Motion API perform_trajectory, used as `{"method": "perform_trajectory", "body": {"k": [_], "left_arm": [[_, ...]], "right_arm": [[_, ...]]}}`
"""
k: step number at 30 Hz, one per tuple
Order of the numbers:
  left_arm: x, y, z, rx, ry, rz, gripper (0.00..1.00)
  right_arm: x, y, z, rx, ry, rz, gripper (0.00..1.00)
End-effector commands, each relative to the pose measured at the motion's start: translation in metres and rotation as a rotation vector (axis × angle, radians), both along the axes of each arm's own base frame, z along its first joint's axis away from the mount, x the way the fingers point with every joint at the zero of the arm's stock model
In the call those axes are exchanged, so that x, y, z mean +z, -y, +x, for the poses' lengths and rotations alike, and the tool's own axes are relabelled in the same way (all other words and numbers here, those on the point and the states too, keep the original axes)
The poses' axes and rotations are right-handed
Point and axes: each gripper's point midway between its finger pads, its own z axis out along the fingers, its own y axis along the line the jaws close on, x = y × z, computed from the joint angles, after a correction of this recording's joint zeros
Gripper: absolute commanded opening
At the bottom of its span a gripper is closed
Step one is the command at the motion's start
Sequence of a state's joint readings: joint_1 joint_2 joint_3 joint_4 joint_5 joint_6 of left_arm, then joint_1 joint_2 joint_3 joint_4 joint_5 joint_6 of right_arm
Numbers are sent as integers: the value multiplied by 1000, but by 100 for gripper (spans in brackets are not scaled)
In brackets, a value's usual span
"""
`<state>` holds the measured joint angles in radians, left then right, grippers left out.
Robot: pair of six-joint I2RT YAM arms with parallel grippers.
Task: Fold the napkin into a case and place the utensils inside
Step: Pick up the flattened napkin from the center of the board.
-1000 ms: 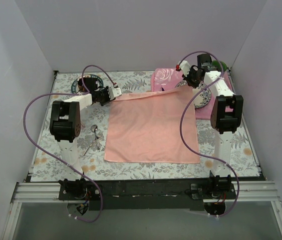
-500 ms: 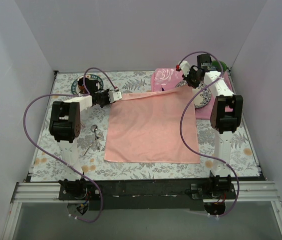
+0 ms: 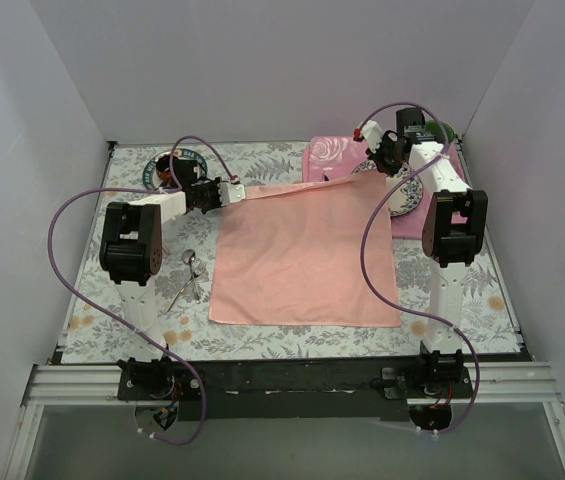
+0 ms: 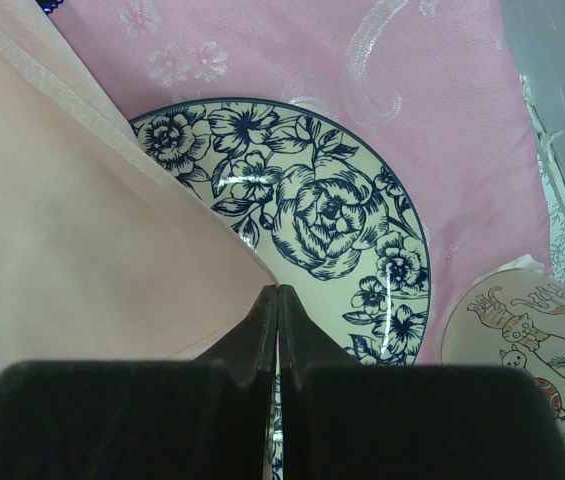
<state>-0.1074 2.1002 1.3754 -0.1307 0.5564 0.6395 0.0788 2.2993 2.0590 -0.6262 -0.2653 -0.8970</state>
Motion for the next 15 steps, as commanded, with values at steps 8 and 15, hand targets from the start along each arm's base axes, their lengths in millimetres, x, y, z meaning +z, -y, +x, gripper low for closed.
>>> {"method": "perform_trajectory", "body": {"k": [8, 15], "left_arm": [[27, 12, 18, 19, 40, -65, 0], [53, 12, 51, 184, 8, -209, 0]], "right_arm": [[14, 1, 16, -14, 60, 20, 1], [15, 4, 18, -59, 59, 54, 1]]}}
